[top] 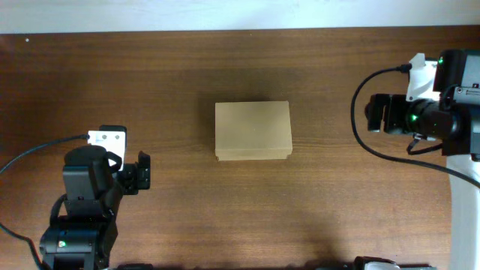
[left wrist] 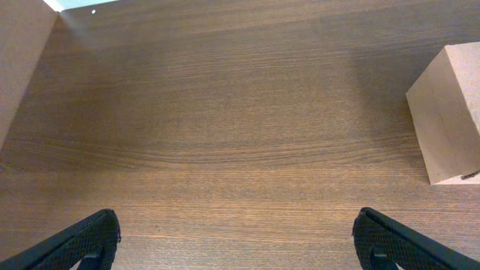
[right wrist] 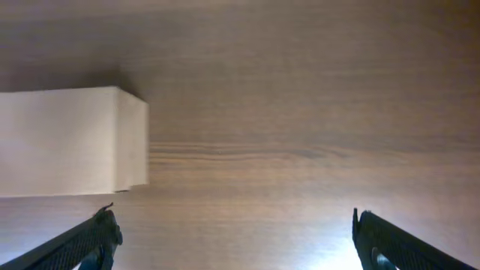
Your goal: Pack container
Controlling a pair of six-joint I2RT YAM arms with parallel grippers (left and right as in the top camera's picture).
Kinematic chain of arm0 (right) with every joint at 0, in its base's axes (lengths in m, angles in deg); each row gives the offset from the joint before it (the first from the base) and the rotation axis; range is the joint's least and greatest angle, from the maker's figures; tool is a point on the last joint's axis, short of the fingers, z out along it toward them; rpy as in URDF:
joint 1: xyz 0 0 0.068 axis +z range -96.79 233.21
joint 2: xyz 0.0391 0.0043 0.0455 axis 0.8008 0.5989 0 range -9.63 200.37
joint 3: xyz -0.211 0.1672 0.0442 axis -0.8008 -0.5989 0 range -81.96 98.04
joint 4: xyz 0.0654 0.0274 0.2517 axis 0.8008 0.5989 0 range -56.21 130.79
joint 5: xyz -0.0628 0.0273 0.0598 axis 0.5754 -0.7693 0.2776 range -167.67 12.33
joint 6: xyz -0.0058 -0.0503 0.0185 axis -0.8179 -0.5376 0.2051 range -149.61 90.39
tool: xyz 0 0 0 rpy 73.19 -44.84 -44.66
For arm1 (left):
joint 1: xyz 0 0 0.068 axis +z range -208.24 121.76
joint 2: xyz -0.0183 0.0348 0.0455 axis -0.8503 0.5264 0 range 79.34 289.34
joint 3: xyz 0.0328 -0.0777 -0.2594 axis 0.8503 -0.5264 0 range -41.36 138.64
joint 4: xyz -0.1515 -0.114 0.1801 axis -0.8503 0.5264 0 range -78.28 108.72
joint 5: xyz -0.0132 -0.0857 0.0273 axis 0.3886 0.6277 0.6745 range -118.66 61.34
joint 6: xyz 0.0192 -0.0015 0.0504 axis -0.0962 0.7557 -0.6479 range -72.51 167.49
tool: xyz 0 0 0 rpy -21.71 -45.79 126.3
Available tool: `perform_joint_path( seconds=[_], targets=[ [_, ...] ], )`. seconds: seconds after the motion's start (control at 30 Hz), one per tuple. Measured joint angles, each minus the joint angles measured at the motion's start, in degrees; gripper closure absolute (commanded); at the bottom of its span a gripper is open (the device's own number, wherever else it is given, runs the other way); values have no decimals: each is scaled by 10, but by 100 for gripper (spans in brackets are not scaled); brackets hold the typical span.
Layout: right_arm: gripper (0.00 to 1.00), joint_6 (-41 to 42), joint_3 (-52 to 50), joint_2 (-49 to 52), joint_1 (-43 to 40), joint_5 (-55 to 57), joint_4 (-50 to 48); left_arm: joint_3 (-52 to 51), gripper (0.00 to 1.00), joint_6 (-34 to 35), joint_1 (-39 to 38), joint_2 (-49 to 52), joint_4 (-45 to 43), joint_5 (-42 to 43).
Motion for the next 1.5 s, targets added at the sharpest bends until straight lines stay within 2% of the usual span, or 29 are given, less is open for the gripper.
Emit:
perform_joint_path(
  seconds=[0.4,0.8,1.0,1.2,1.37,1.5],
  targets=[
    [1,0,0,-57,0,-98,10,0,1,0,0,0,0,0],
    [1,-4,0,-64,0,-42,-26,0,1,0,0,0,0,0],
    [1,-5,-15,-89,0,-31,-97,0,1,0,0,0,0,0],
    [1,-6,-120,-224,0,-26,-149,0,1,0,0,0,0,0],
    [1,-6,-264,-367,0,-25,-201,-1,1,0,0,0,0,0],
    [1,-5,-370,-444,0,-25,-218,-1,1,0,0,0,0,-1]
  ],
)
